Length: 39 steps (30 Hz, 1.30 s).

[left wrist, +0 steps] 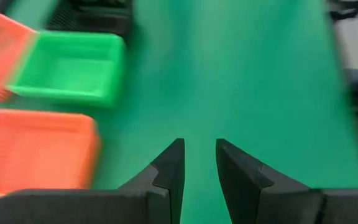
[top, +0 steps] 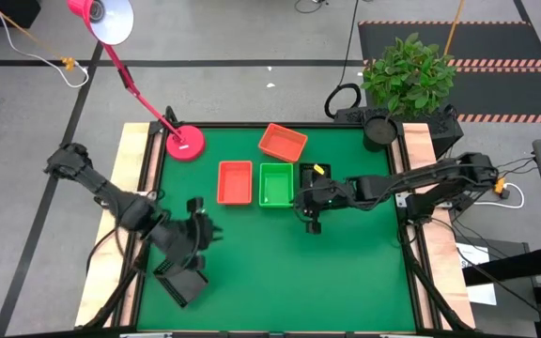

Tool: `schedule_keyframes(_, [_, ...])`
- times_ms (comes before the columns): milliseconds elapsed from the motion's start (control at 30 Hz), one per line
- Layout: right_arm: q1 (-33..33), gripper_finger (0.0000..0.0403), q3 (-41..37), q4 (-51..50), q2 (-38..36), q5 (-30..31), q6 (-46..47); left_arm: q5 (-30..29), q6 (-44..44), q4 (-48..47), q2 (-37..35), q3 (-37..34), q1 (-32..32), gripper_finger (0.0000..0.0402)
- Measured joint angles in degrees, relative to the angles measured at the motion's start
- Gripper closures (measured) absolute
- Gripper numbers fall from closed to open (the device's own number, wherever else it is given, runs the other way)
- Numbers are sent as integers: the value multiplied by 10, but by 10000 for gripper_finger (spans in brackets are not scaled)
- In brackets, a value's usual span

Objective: Stack baskets by color
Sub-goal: Stack the bottom black basket on top of the other top black baskets

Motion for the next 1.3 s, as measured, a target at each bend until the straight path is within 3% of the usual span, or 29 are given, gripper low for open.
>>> schedule_keyframes(267, [4, 344, 0, -21, -18, -1, 0, 11, -190, 22, 29, 0, -152, 309])
schedule_keyframes(500, [13, 344, 0, -22, -20, -1, 1, 0, -316, 41, 122, 0, -220, 299])
schedule_keyframes(833, [36, 343, 0, -21, -27, -2, 2, 106, -470, 59, 233, 0, -236, 137])
schedule_keyframes(967, [39, 343, 0, -22, -27, -1, 5, 129, -508, 57, 253, 0, -236, 103])
schedule_keyframes(1133, [41, 343, 0, -22, -27, -2, 7, 146, -514, 24, 271, 0, -236, 112])
schedule_keyframes(1300, [41, 343, 0, -23, -27, -2, 7, 147, -499, 2, 273, 0, -236, 180])
